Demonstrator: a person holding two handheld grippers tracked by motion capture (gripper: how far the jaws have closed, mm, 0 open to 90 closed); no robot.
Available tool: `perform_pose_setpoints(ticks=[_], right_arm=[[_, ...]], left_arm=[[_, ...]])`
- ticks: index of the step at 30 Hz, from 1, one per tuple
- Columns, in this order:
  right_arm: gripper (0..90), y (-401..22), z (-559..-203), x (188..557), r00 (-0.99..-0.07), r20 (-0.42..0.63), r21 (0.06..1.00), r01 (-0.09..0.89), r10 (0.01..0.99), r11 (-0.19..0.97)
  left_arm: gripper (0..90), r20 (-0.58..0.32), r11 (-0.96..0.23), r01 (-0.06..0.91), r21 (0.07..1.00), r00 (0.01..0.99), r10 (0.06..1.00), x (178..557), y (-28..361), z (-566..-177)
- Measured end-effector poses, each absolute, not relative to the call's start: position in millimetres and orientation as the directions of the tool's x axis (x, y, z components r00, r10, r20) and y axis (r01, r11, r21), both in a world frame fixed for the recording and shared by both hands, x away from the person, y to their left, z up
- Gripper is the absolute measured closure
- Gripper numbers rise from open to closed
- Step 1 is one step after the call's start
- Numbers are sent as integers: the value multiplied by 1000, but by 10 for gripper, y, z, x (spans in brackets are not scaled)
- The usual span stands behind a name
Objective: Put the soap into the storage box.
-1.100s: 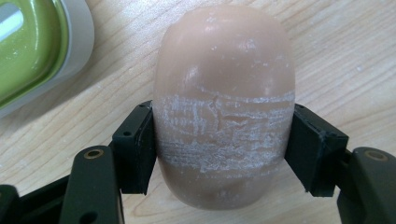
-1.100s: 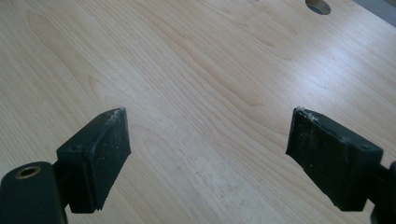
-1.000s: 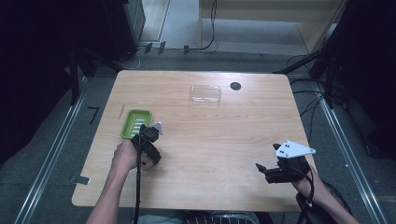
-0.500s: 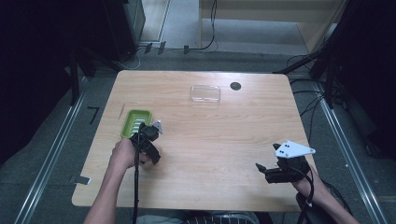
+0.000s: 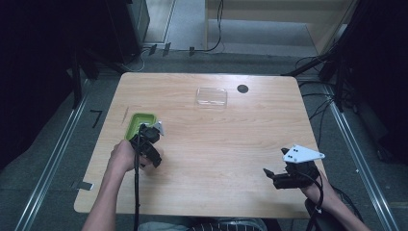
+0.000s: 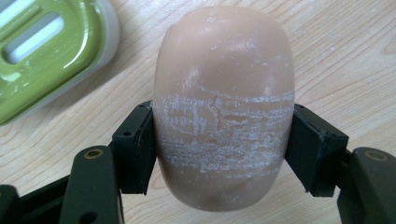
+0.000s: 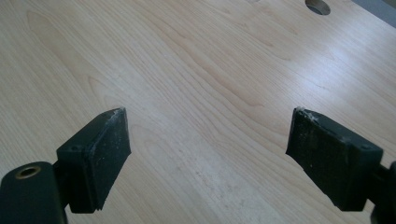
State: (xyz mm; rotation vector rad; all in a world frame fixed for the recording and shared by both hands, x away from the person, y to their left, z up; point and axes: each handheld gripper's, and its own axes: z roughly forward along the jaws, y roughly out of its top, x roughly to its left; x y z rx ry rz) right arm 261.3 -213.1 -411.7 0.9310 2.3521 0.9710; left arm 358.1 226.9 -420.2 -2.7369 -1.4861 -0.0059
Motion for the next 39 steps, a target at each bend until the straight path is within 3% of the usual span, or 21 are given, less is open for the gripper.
perform_pose_setpoints(ticks=[39], right_arm=[[134, -2126, -4119, 2621, -686, -126, 734, 421, 716, 533]], left_arm=[[335, 19, -486, 873, 39, 485, 874, 3716, 2552, -4003]])
